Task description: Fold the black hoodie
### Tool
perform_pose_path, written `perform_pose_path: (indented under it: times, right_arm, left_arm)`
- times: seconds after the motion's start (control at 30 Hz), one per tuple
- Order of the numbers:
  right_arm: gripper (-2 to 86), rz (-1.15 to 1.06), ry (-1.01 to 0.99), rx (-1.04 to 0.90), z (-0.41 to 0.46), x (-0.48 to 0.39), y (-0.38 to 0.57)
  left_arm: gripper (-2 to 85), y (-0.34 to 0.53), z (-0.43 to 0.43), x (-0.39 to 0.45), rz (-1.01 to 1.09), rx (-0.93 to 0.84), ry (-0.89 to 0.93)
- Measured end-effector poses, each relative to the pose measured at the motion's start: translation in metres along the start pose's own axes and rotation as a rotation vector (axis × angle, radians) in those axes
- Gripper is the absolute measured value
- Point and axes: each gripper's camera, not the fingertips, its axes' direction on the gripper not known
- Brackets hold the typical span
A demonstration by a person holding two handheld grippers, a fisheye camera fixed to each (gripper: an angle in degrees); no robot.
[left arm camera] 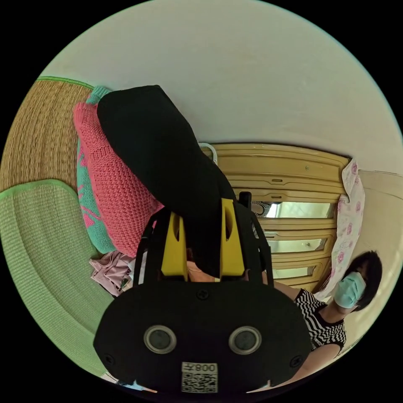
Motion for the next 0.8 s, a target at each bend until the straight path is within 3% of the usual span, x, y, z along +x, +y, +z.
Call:
perform_pose_path:
  times: [0.3, 0.47, 0.53, 0.67, 0.8]
  right_arm:
    - [7.5, -0.176, 0.020, 0.031, 0.012, 0.008, -0.044]
    - [7.9, 0.081, 0.126, -0.072, 0.071, 0.112, -0.061]
    - [8.1, 0.126, 0.108, -0.076, 0.083, 0.135, -0.063]
    - [7.8, 0.080, 0.119, -0.047, 0.076, 0.127, -0.069]
    - [5.5, 0.013, 0.284, -0.010, 0.069, 0.090, -0.070]
  left_arm:
    - [13.6, -0.036, 0.012, 0.088, 0.201, 0.014, -0.003]
    - [14.4, -0.045, 0.061, 0.051, -0.005, -0.089, -0.206]
    - [14.6, -0.046, 0.071, 0.045, -0.036, -0.093, -0.205]
    - [15.1, -0.050, 0.077, 0.065, 0.007, -0.084, -0.193]
    - [14.7, -0.053, 0.078, 0.088, 0.028, -0.085, -0.226]
